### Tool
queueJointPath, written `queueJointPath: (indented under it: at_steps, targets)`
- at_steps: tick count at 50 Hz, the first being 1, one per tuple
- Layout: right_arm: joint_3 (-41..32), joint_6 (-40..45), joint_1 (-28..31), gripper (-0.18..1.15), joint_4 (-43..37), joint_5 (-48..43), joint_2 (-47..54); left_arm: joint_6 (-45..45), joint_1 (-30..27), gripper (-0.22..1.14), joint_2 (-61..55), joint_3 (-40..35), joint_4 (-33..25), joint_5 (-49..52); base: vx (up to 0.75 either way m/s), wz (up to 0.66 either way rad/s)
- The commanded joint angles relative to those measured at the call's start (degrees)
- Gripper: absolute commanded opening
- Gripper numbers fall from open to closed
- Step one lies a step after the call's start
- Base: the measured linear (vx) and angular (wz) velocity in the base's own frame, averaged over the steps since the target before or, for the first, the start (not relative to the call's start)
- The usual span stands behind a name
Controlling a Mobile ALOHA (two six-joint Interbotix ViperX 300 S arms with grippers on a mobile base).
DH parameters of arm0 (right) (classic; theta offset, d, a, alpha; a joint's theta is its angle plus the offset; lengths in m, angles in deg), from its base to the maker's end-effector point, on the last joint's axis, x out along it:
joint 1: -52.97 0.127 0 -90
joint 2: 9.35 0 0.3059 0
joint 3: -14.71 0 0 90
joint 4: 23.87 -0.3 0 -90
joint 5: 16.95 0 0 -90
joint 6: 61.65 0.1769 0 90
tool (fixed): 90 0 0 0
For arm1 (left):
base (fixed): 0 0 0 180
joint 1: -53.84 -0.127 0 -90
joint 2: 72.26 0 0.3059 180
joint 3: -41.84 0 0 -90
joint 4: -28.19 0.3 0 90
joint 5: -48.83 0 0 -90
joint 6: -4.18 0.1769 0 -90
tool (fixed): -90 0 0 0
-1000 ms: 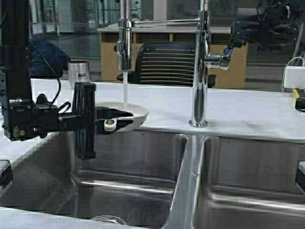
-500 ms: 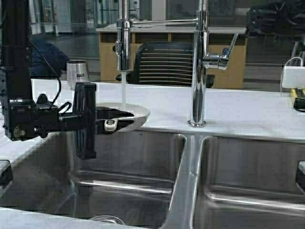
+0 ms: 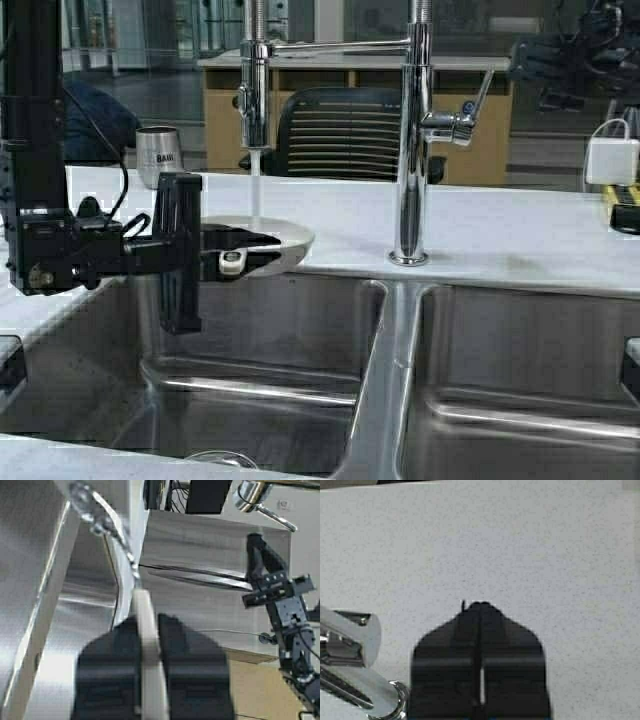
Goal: Wash the pan
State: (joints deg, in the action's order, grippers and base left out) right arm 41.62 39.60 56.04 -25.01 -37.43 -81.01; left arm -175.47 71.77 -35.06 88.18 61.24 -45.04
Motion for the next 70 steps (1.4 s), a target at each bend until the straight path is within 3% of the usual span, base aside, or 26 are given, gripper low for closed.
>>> queueJointPath:
  at_steps: [1, 36, 51, 61, 70]
  targets:
    - [-4.39, -0.09, 2.11, 0.07, -0.26, 2.20, 1.49, 0.97, 0.18, 0.02, 1.05, -0.35, 0.09, -1.67, 0.00, 0.00]
    - [-9.84, -3.78, 12.74, 0.07, 3.60, 5.71, 1.93, 1.67, 0.18, 0.02, -1.58, -2.81, -0.26, -5.63, 0.00, 0.00]
    - [-1.58, -3.87, 10.63, 0.07, 1.93, 4.48, -10.02, 14.59, 0.18, 0.02, -0.44, -1.93, -7.21, -5.45, 0.00, 0.00]
    - [4.92, -3.52, 10.63, 0.07, -0.35, 4.31, -15.82, 12.39, 0.18, 0.02, 1.76, 2.46, -10.02, 2.37, 0.00, 0.00]
    - [10.37, -3.43, 10.72, 0.07, -2.81, 4.92, -20.74, 3.60, 0.18, 0.02, 1.14, 4.04, -8.61, 4.66, 0.00, 0.00]
